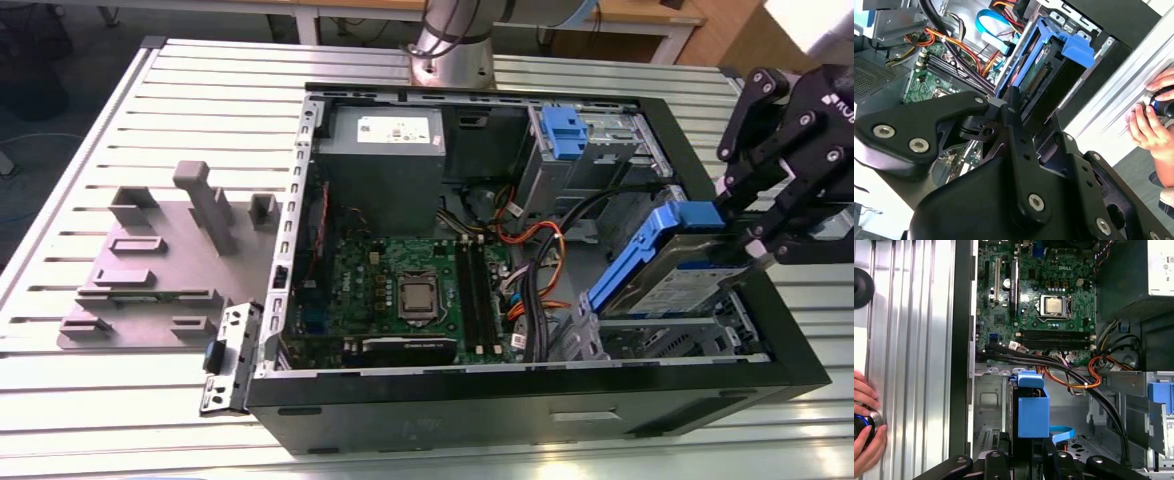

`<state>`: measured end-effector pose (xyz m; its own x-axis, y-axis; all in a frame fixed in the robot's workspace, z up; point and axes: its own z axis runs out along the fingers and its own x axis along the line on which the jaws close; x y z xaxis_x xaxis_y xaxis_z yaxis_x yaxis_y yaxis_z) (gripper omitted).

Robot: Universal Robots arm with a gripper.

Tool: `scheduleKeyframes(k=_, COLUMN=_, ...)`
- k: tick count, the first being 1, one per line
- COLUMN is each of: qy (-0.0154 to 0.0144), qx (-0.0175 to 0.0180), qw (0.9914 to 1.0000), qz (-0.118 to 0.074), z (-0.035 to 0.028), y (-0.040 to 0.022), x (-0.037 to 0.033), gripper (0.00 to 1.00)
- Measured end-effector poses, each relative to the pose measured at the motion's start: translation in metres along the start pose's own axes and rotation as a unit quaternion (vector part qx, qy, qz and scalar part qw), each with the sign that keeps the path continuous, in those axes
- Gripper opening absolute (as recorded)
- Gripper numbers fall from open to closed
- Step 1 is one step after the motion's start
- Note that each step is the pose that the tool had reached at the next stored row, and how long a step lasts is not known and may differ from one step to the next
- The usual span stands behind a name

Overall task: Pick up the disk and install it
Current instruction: 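Insert the disk into the insertion slot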

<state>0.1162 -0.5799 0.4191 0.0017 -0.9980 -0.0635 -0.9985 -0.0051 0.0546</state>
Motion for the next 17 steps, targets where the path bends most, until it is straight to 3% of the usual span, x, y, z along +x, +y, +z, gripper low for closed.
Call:
scheduleKeyframes(k=3, qy=0.0001, qx=0.0000, qw=1.00000, qz=0.000, z=0.0042, y=-0.0002, x=0.0003, gripper=0.35)
scheduleKeyframes(k=11, qy=-0.0001, qx=0.0000, qw=1.00000, qz=0.000, z=0.0051, y=-0.0003, x=0.0003, gripper=0.35)
scheduleKeyframes(k=17, qy=0.0000, qx=0.0000, qw=1.00000, qz=0.000, z=0.0151, y=-0.0008, x=0.0010, gripper=0.35)
